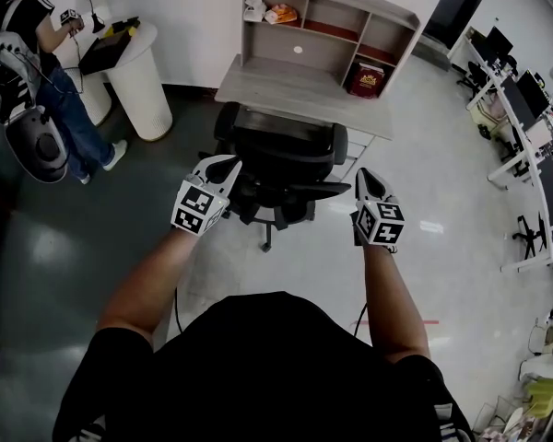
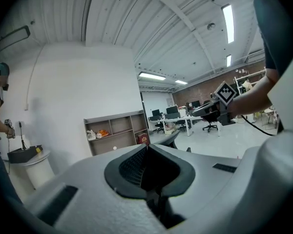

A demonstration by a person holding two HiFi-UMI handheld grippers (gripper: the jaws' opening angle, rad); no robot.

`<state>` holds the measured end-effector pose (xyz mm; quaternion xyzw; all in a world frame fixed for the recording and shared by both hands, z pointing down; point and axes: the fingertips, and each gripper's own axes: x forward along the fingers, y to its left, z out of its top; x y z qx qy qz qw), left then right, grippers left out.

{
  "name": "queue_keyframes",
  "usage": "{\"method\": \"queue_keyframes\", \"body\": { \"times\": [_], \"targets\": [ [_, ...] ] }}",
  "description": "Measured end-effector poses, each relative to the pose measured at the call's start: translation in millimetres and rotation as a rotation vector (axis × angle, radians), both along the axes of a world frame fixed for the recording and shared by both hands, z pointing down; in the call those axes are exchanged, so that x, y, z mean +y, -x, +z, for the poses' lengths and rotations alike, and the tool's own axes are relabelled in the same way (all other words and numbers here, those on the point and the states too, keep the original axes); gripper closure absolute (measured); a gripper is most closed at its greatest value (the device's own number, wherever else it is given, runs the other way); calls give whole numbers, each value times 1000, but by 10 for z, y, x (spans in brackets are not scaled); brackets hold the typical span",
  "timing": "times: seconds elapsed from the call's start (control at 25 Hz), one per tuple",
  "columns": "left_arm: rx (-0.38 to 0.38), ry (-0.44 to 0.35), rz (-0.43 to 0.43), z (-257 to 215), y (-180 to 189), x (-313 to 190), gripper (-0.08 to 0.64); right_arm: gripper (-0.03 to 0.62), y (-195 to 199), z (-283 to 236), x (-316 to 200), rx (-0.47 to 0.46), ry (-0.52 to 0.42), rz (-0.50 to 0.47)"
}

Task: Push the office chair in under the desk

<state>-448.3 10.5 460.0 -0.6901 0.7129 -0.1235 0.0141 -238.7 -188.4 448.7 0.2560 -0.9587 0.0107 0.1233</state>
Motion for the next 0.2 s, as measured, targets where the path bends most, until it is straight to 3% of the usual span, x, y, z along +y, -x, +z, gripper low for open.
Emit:
{"method": "queue_keyframes", "body": {
  "times": [0.2],
  "targets": [
    [-8,14,17,48,-62,-42,537,584,-14,19,-40,1,7,6]
  ]
}}
